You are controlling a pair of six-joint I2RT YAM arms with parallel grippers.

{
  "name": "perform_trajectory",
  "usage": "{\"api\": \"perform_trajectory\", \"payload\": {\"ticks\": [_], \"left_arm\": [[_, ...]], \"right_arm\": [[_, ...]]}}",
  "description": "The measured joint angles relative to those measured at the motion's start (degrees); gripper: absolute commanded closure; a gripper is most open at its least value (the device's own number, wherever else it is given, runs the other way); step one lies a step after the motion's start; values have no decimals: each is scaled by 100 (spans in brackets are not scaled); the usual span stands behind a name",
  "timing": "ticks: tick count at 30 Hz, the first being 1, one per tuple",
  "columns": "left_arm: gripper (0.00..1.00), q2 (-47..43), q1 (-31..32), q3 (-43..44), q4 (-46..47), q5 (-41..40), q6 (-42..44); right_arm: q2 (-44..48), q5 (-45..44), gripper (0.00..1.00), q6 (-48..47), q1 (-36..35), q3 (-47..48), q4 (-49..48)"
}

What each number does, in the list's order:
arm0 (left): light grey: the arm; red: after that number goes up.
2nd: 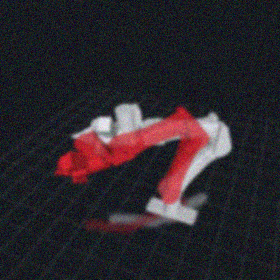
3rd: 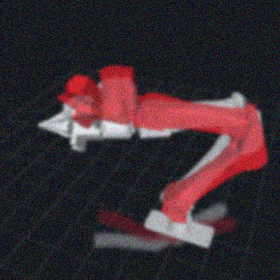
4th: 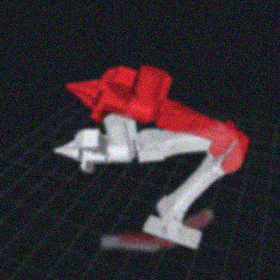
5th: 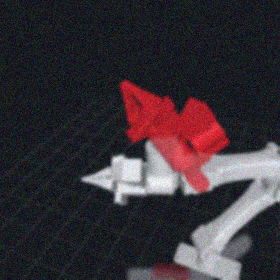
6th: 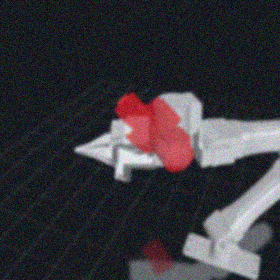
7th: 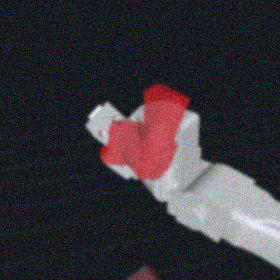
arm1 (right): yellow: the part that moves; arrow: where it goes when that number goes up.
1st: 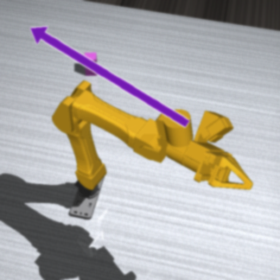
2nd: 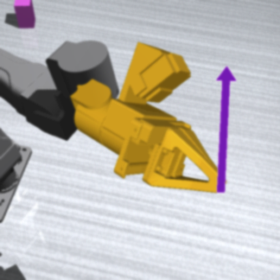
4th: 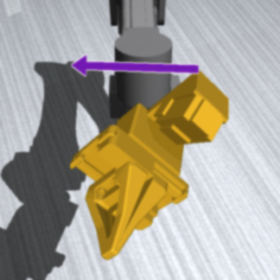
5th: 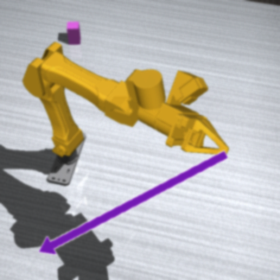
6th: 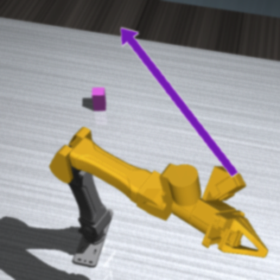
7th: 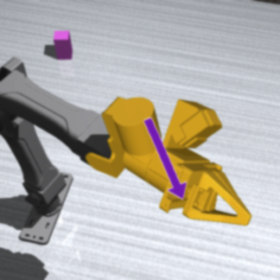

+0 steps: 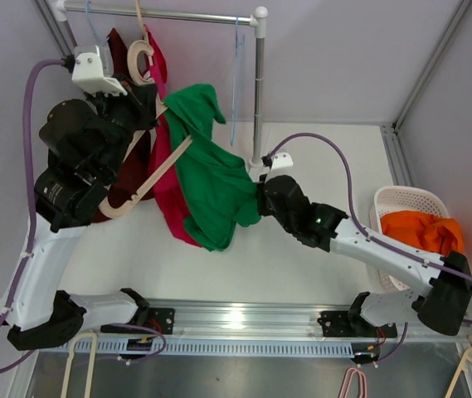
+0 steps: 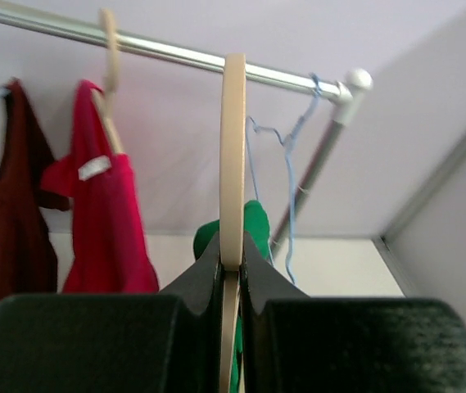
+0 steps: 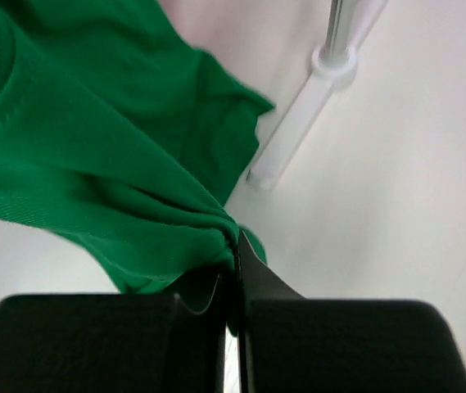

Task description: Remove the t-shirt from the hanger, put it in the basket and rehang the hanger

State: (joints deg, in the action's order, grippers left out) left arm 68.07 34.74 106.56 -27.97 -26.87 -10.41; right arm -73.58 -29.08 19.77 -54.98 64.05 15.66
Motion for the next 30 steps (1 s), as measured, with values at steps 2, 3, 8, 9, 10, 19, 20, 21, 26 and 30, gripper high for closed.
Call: {"api": "perform_trajectory", "payload": {"ticks": [2,3,8,9,10,19,20,21,26,30], "left_arm": [[99,138,-37,269,-385,420,-101],[99,203,-46,376,-616,614,-157],[99,693,-70,1519,-1794,1305,-400],[99,691,-83,1609,-1930,1368,-424],[99,662,-92,1690,-2041,1403,-455],[99,352,-118,2282,-2767,1394,-501],[99,291,-118,2275,-2802,1379,-490],[99,232,-118,2249,-2802,1364,-459],[99,-234,-118,1534,-2369,1292,-302],[99,-553,-120,660,-1615,1069,-127]], "right_arm": [[-131,208,100,133,111,-219,31],[-203,315,100,203,146,-337,37],[-490,570,100,321,243,-612,79],[-514,636,100,313,236,-614,79],[-518,704,100,297,214,-619,70],[-780,750,100,223,-452,-146,243],[-872,748,100,227,-422,-109,295],[-960,741,100,232,-389,-105,361],[-1451,807,73,310,-343,-142,798],[-2361,887,1,308,-278,186,1099]]}}
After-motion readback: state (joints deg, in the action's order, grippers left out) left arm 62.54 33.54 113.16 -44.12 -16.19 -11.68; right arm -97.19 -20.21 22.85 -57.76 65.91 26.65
